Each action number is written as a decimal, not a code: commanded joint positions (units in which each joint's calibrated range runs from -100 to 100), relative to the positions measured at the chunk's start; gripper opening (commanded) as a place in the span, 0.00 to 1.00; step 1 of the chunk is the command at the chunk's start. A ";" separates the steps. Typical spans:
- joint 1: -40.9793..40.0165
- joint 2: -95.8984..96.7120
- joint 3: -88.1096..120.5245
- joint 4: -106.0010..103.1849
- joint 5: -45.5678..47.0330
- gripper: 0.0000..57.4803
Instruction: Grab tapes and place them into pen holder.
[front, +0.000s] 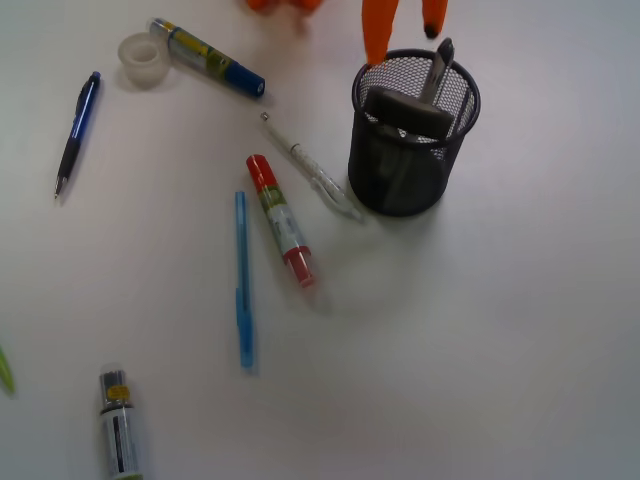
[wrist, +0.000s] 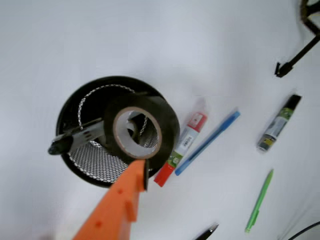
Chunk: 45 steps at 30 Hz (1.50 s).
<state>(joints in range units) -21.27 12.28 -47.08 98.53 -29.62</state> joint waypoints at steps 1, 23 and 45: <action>3.22 -6.54 3.15 0.94 0.93 0.66; 35.67 -27.62 75.61 -15.77 -19.24 0.66; 43.44 -16.32 83.76 -28.37 -23.79 0.66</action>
<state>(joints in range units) 24.60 -7.23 38.10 73.30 -53.36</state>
